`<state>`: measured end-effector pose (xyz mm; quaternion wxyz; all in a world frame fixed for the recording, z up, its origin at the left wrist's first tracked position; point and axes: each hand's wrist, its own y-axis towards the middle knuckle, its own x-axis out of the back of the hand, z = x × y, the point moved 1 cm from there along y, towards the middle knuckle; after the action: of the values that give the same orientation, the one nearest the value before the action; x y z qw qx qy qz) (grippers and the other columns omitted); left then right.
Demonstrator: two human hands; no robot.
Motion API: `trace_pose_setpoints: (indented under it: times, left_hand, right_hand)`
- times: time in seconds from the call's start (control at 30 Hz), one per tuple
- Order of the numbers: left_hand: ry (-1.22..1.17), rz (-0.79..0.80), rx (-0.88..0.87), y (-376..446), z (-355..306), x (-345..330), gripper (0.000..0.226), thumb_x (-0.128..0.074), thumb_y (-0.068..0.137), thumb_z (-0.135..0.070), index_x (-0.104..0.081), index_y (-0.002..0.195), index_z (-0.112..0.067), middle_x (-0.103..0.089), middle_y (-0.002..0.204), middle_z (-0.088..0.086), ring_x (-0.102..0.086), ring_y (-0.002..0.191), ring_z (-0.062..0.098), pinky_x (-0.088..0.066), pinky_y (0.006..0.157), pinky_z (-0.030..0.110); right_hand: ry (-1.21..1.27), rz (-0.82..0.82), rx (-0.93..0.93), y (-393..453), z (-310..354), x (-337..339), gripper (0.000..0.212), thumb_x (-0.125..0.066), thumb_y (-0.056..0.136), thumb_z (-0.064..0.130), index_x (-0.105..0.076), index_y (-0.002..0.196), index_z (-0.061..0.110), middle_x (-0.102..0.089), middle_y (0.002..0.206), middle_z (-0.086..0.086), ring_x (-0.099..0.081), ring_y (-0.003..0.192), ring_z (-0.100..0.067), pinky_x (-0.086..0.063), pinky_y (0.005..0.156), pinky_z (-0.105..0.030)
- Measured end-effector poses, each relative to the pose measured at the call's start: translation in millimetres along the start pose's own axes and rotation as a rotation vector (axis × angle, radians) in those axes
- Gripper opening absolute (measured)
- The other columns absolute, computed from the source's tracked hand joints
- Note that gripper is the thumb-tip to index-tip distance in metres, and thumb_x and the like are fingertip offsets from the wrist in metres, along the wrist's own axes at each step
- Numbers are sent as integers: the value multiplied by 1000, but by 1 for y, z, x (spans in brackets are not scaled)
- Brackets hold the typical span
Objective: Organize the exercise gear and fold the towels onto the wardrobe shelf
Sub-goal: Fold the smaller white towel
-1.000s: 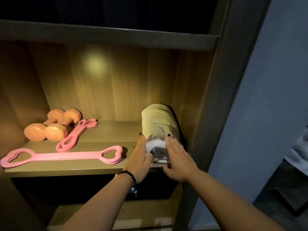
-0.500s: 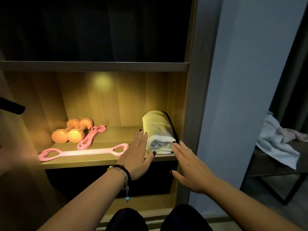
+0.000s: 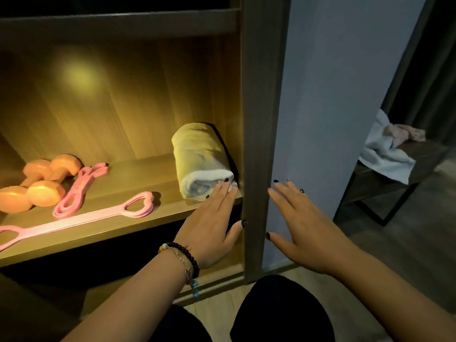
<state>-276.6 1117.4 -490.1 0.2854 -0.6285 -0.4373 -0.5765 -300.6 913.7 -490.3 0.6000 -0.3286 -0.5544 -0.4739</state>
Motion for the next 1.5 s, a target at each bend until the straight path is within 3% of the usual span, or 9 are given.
trace_pose_setpoints:
  times: [0.13, 0.3, 0.43, 0.57, 0.7, 0.83, 1.0, 1.23, 1.5]
  left_hand:
    - [42, 110, -161, 55, -8, -9, 68, -33, 101, -41, 3, 153, -19, 7, 161, -2, 8, 147, 9, 0, 119, 25]
    - [12, 174, -495, 128, -18, -5, 54, -35, 94, -27, -41, 143, -6, -41, 149, 10, -37, 139, 18, -34, 111, 31]
    - [22, 226, -582, 175, -44, 17, 53, -40, 94, -24, -41, 144, -6, -41, 149, 10, -37, 139, 18, -25, 110, 25]
    - [14, 341, -607, 217, -74, 56, 63, -43, 99, -25, -13, 153, -12, -10, 161, 6, -7, 148, 13, -9, 119, 26]
    - [-22, 417, -582, 257, -106, 102, 64, -39, 101, -29, -4, 154, -20, -4, 162, -2, -1, 147, 7, -14, 120, 27]
    - [-64, 381, -516, 296, -140, 138, 62, -39, 101, -29, -8, 154, -18, -4, 162, -2, 0, 148, 8, -3, 113, 19]
    - [82, 208, -587, 348, -198, 150, 59, -37, 101, -30, -17, 152, -10, -5, 161, 9, 6, 149, 25, 5, 119, 39]
    - [-78, 304, -663, 403, -256, 163, 62, -36, 102, -28, -7, 153, -10, 2, 161, 6, 17, 144, 12, 29, 100, 20]
    - [-332, 452, -624, 410, -260, 144, 70, -37, 101, -38, 4, 153, -18, 12, 161, -5, 5, 147, 8, -2, 113, 17]
  right_hand:
    - [22, 39, -119, 21, -45, -13, 84, -41, 96, 53, 14, 151, 21, 27, 150, 10, 26, 140, -11, 10, 115, -29]
    - [11, 127, -193, 38, -88, 8, 86, -42, 96, 51, 12, 151, 14, 21, 158, -4, 18, 146, -21, 6, 119, -35]
    - [83, 236, -303, 42, -119, 53, 88, -45, 95, 49, 11, 151, 11, 19, 156, -2, 16, 146, -23, 7, 116, -32]
    - [35, 216, -306, 37, -148, 95, 93, -85, 67, 32, -41, 135, -14, -41, 139, -35, -36, 131, -53, -39, 99, -66]
    - [0, 160, -406, 36, -172, 165, 74, -92, 52, 24, -61, 110, -10, -63, 112, -29, -60, 104, -52, -45, 87, -54]
    - [45, 105, -468, 38, -213, 222, 86, -73, 80, 41, -32, 146, 2, -30, 153, -17, -23, 143, -36, -23, 113, -41]
    - [30, 74, -540, 47, -266, 267, 90, -80, 73, 35, -37, 141, -5, -36, 147, -26, -29, 138, -44, -23, 108, -45]
    - [68, 75, -693, 59, -301, 320, 86, -60, 90, 43, -9, 152, 11, -8, 160, -9, -1, 148, -27, -6, 118, -34]
    - [117, 155, -936, 54, -310, 329, 83, -55, 92, 46, -4, 153, 20, -1, 161, -1, 5, 148, -22, -7, 118, -37]
